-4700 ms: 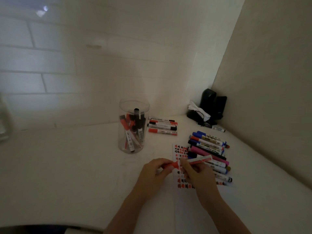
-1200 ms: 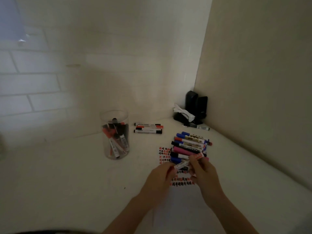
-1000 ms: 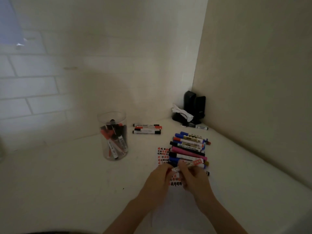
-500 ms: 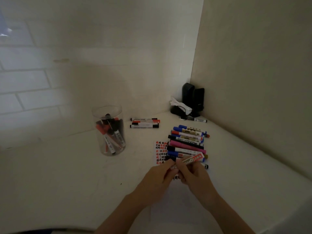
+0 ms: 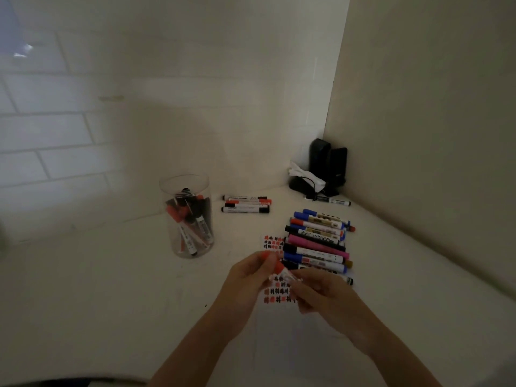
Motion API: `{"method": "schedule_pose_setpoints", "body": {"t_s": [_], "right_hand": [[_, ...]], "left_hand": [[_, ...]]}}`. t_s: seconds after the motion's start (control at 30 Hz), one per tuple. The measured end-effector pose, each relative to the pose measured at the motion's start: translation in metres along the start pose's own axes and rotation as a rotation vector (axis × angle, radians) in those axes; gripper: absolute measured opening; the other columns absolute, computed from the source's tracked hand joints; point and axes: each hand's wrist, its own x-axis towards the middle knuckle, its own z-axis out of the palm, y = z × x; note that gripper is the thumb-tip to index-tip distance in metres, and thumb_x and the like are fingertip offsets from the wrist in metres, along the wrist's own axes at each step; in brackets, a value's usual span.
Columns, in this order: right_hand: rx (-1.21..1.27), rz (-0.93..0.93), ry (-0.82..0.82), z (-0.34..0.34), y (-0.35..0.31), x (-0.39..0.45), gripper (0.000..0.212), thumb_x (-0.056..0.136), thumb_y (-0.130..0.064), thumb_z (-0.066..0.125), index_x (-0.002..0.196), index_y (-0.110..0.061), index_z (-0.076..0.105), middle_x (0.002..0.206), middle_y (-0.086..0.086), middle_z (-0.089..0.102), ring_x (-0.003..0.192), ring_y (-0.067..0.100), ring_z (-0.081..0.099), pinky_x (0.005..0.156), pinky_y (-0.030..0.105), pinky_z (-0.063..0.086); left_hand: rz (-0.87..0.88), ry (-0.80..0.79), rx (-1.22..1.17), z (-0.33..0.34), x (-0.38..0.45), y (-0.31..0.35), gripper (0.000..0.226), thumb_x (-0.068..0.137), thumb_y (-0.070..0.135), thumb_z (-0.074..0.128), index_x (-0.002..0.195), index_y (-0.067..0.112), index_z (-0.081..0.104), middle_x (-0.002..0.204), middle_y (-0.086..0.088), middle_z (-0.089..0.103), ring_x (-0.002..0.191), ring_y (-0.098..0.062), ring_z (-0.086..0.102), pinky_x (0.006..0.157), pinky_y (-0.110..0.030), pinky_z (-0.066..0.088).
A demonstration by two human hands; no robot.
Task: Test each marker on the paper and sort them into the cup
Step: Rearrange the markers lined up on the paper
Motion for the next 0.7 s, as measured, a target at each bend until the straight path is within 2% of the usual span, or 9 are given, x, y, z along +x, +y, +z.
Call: {"method": "schedule_pose_setpoints", "body": {"t_s": [0.1, 0.23, 0.33, 0.37, 0.4, 0.47, 0.57, 0.63, 0.7], "right_hand": [[-0.135, -0.111, -0.013, 0.015, 0.000, 0.008, 0.029, 0.093, -0.045, 0.046, 0.085, -0.025, 0.064, 0.059, -0.011, 0.052, 0.052, 0.007, 0.044, 0.053, 0.022, 0.039], [-0.407, -0.310, 0.239, 0.028, 0.004, 0.007, 0.023, 0.095, -0.042, 0.045, 0.099, -0.033, 0.067, 0.072, -0.013, 0.064, 0.064, 0.005, 0.056, 0.059, 0.017, 0.046], [-0.583, -0.271, 0.343, 0.020, 0.017, -0.006, 0.031, 0.095, -0.041, 0.048, 0.118, -0.030, 0.065, 0.094, -0.013, 0.071, 0.077, -0.001, 0.061, 0.069, 0.008, 0.046], [-0.580, -0.226, 0.351, 0.014, 0.023, -0.011, 0.032, 0.095, -0.042, 0.048, 0.119, -0.030, 0.065, 0.098, -0.014, 0.070, 0.081, -0.003, 0.060, 0.070, 0.003, 0.043], [-0.568, -0.173, 0.333, 0.007, 0.026, -0.013, 0.031, 0.095, -0.042, 0.048, 0.117, -0.030, 0.065, 0.096, -0.015, 0.069, 0.080, -0.003, 0.060, 0.069, 0.000, 0.041], [-0.537, -0.115, 0.301, -0.001, 0.027, -0.010, 0.022, 0.097, -0.040, 0.044, 0.109, -0.034, 0.061, 0.085, -0.018, 0.062, 0.076, 0.003, 0.058, 0.064, 0.003, 0.040], [-0.468, -0.143, 0.320, -0.001, 0.029, 0.002, 0.028, 0.098, -0.035, 0.042, 0.125, -0.041, 0.048, 0.093, -0.017, 0.057, 0.071, -0.001, 0.056, 0.061, 0.005, 0.043], [-0.292, -0.145, 0.366, -0.007, 0.029, 0.004, 0.027, 0.098, -0.029, 0.042, 0.119, -0.038, 0.056, 0.096, -0.008, 0.065, 0.066, 0.002, 0.063, 0.063, 0.012, 0.052], [-0.047, -0.132, 0.387, -0.016, 0.027, 0.000, 0.026, 0.099, -0.018, 0.044, 0.108, -0.031, 0.065, 0.099, 0.003, 0.070, 0.078, 0.008, 0.070, 0.071, 0.024, 0.058]], "left_hand": [[-0.007, -0.016, -0.169, 0.007, -0.002, 0.004, 0.036, 0.101, 0.030, 0.037, 0.111, 0.009, 0.065, 0.109, -0.008, 0.069, 0.107, -0.023, 0.063, 0.092, -0.037, 0.051], [-0.017, 0.123, -0.329, 0.015, 0.000, 0.002, 0.034, 0.100, 0.026, 0.041, 0.093, 0.004, 0.066, 0.092, -0.010, 0.068, 0.093, -0.022, 0.066, 0.086, -0.034, 0.052], [-0.086, 0.459, -0.590, -0.014, 0.020, 0.009, 0.026, 0.099, 0.022, 0.047, 0.082, 0.010, 0.063, 0.085, -0.007, 0.064, 0.082, -0.016, 0.063, 0.084, -0.032, 0.049], [-0.050, 0.536, -0.479, -0.025, 0.025, 0.014, 0.022, 0.099, 0.022, 0.048, 0.085, 0.012, 0.062, 0.088, -0.005, 0.064, 0.086, -0.015, 0.061, 0.085, -0.031, 0.048], [-0.009, 0.503, -0.257, -0.027, 0.025, 0.018, 0.021, 0.099, 0.025, 0.048, 0.090, 0.012, 0.063, 0.092, -0.002, 0.065, 0.091, -0.014, 0.060, 0.086, -0.029, 0.047], [0.029, 0.269, 0.177, -0.010, 0.022, 0.013, 0.021, 0.097, 0.030, 0.050, 0.097, 0.018, 0.067, 0.097, 0.005, 0.068, 0.095, -0.009, 0.062, 0.083, -0.022, 0.045], [0.033, 0.148, 0.332, 0.010, 0.023, -0.007, 0.014, 0.094, 0.029, 0.056, 0.102, 0.029, 0.068, 0.102, 0.010, 0.068, 0.092, 0.002, 0.063, 0.073, -0.010, 0.046], [0.055, 0.183, 0.446, 0.006, 0.032, -0.020, 0.013, 0.093, 0.031, 0.058, 0.103, 0.029, 0.067, 0.106, 0.009, 0.064, 0.093, 0.000, 0.062, 0.077, -0.013, 0.048], [0.080, 0.189, 0.556, -0.003, 0.038, -0.028, 0.008, 0.092, 0.032, 0.059, 0.098, 0.034, 0.064, 0.102, 0.010, 0.063, 0.093, -0.002, 0.061, 0.084, -0.019, 0.049]]}}
